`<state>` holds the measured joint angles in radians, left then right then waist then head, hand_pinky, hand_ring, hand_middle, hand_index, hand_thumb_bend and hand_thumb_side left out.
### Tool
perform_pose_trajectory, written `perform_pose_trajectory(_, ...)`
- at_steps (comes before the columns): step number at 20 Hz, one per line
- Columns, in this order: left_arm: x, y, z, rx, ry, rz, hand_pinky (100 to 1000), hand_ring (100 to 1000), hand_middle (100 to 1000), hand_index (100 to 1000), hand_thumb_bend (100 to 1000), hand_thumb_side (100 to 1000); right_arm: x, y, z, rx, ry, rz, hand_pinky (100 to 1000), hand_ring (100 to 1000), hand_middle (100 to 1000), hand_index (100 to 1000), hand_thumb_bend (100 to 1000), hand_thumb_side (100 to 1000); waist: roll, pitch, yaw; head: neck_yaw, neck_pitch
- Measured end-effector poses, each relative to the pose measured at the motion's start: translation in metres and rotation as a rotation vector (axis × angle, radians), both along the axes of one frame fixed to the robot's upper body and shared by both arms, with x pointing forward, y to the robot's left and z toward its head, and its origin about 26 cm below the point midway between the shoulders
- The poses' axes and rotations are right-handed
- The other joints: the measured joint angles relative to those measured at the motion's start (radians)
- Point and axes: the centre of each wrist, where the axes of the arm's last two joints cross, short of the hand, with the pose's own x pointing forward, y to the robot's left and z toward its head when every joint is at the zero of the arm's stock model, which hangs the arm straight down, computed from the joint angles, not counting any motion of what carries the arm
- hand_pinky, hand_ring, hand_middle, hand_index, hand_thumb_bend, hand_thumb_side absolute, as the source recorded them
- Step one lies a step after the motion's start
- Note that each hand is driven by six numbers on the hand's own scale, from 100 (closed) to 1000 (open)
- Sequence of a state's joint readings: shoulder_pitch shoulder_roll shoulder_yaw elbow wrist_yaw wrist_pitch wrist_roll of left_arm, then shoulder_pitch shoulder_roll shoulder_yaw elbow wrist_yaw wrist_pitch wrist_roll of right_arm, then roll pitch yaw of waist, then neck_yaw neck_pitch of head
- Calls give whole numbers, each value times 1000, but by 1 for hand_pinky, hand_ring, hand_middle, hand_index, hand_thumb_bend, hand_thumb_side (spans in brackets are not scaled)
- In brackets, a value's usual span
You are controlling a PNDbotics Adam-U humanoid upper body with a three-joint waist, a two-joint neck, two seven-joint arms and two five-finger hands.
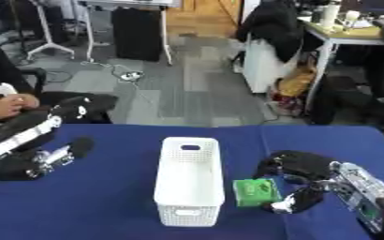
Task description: Pick up objects on the table and place them in the box.
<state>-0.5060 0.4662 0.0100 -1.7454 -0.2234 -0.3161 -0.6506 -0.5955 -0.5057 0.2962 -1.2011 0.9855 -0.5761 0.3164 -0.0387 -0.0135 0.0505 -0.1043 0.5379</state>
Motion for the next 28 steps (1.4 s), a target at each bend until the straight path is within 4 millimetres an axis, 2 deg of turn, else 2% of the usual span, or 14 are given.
perform_pose_trajectory(8, 0, 0, 0, 1, 1, -1, 858, 967, 1000, 986, 118, 1000, 4, -15, -19, -24, 13, -75, 825, 764, 728, 835, 482, 1000, 0, 2, 1, 5, -5)
perform_pose_trajectory(9, 0, 0, 0, 1, 1, -1, 858, 967, 1000, 986, 118, 1000, 4, -17, -20, -25, 12, -85, 824, 764, 728, 835, 419, 1000, 0, 2, 1, 8, -8)
perform_pose_trajectory(10, 0, 0, 0, 1, 1, -1, 858, 967, 1000, 986, 117, 1000, 4, -19, -21, -26, 11, -95, 824, 764, 728, 835, 482, 1000, 0, 2, 1, 8, -8)
perform_pose_trajectory(14, 0, 0, 0, 1, 1, -1, 858, 967, 1000, 986, 117, 1000, 5, -27, -24, -27, -1, -133, 821, 763, 728, 834, 475, 1000, 1, 2, 0, 9, -9)
perform_pose_trajectory(21, 0, 0, 0, 1, 2, -1, 858, 967, 1000, 987, 117, 1000, 8, -35, -13, 14, -78, -181, 818, 761, 729, 832, 468, 1000, 3, 2, -2, 17, -9)
perform_pose_trajectory(28, 0, 0, -1, 1, 4, 0, 859, 967, 1000, 986, 117, 1000, 15, -28, 5, 33, -145, -184, 811, 754, 744, 843, 479, 1000, 3, 2, -2, 17, -9)
